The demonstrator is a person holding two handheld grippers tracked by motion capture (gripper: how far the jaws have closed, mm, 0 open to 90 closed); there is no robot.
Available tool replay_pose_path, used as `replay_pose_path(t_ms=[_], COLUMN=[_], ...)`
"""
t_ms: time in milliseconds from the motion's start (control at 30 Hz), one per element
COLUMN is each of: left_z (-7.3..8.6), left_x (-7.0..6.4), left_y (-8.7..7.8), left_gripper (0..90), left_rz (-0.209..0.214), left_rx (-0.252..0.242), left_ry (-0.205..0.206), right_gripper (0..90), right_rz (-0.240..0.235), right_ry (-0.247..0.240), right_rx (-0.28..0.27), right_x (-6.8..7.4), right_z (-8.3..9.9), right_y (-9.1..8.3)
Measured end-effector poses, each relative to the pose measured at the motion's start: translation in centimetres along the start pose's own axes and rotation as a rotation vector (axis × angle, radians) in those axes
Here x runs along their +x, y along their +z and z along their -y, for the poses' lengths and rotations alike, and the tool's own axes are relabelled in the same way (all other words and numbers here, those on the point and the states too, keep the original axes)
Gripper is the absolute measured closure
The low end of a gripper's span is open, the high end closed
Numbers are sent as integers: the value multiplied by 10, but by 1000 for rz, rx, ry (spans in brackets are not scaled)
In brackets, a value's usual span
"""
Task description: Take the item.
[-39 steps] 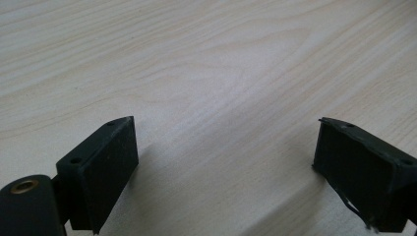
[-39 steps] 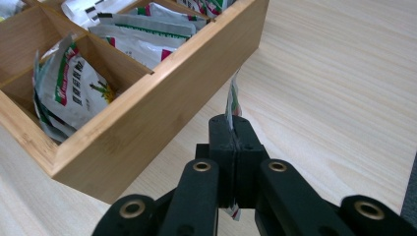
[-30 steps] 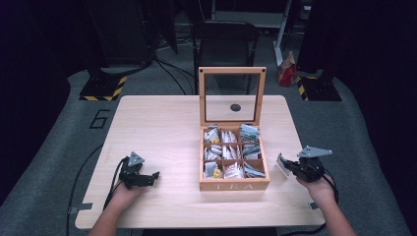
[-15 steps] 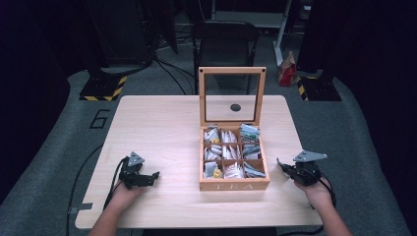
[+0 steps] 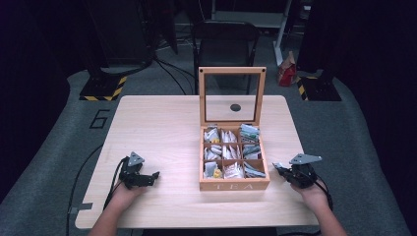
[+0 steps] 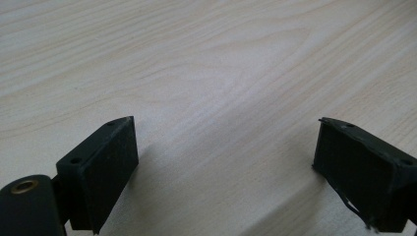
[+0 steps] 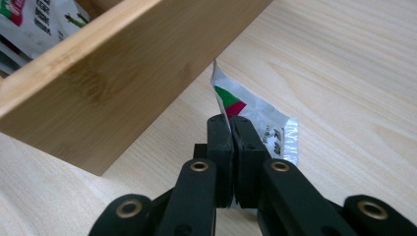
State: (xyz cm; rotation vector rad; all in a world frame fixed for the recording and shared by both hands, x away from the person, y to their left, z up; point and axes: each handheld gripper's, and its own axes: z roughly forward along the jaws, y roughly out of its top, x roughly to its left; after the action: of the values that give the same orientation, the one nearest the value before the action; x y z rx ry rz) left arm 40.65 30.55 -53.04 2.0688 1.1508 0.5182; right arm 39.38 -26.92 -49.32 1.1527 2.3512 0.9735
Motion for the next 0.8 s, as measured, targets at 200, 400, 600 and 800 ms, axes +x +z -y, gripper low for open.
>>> replay_pose_path(t_ms=[200,400,600,800], left_z=[0,0,0,0], left_x=[0,0,0,0], left_y=[0,0,0,0], left_gripper=[92,92,92,92], left_rz=[0,0,0,-1], left_rx=[0,0,0,0], left_ry=[0,0,0,2], right_gripper=[871,856,827,767], right_rz=[-3,-10,-15,-12], right_ry=[1,11,1,17], right_rx=[-1,1,22,8], right_x=[1,2,3,4], right_z=[4,6,6,6], right_y=[4,6,7,8])
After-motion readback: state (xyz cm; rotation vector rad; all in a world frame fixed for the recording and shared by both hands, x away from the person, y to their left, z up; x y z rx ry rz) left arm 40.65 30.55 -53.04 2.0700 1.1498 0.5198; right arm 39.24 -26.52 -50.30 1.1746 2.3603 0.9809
